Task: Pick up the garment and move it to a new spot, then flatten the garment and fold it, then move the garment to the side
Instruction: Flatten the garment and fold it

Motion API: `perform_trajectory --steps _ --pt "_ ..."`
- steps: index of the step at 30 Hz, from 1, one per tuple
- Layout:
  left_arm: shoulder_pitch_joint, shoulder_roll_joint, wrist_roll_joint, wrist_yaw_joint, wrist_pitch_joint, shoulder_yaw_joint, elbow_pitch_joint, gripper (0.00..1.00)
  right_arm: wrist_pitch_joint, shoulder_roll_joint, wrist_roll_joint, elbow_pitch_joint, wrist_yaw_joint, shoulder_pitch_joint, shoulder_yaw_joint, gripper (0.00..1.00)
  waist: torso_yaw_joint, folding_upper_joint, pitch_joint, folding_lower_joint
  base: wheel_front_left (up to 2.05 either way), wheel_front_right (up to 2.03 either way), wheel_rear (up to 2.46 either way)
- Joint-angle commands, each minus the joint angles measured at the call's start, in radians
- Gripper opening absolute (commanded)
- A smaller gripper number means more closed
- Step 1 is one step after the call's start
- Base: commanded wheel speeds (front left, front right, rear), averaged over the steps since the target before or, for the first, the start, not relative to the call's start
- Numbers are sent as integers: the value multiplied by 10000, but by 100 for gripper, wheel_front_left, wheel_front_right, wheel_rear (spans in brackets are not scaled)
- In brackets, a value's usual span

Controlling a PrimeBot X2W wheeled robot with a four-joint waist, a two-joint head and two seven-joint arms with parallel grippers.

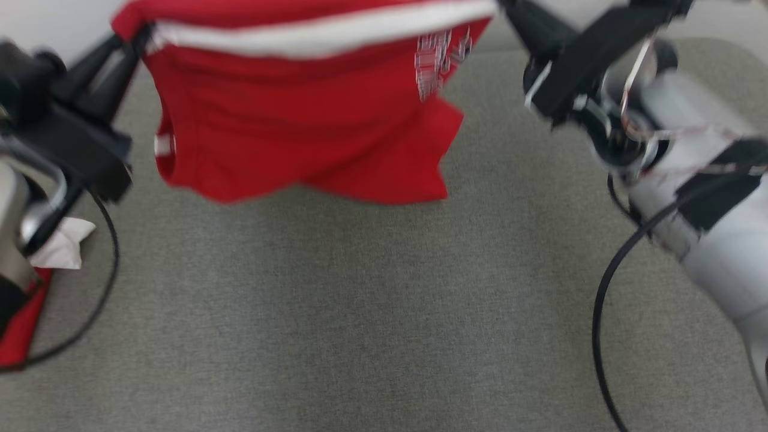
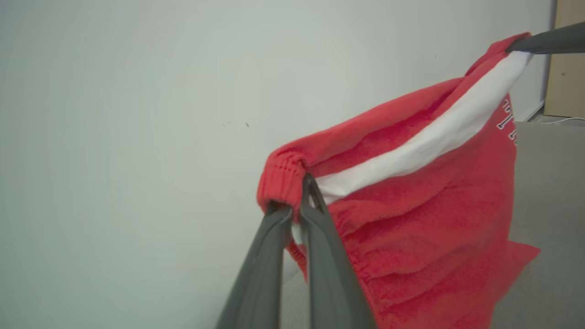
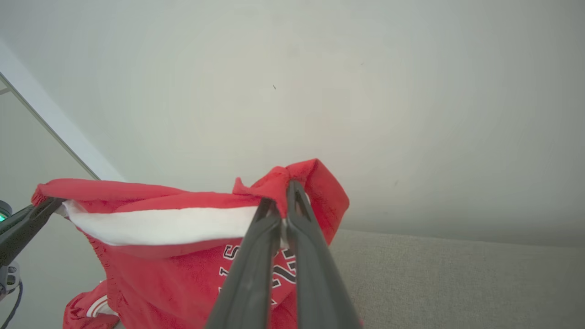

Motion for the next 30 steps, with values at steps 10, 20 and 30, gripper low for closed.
perform_trajectory --steps 10,20,30 --pt "-4865 141 -1632 10 292 -1247 2064 0 210 1150 589 2922 3 -4126 -1092 0 -587 -1 2031 -2 0 0 0" --pt "-7601 -771 -2087 15 -10 -1760 3903 0 -398 2032 584 5718 -1 -6548 -1810 0 -700 -1 2431 -2 0 0 0" --pt "-7962 -1541 -2497 8 -971 -1847 4869 0 -531 2375 760 5673 0 -6734 -1801 0 -673 -1 3113 -2 0 0 0"
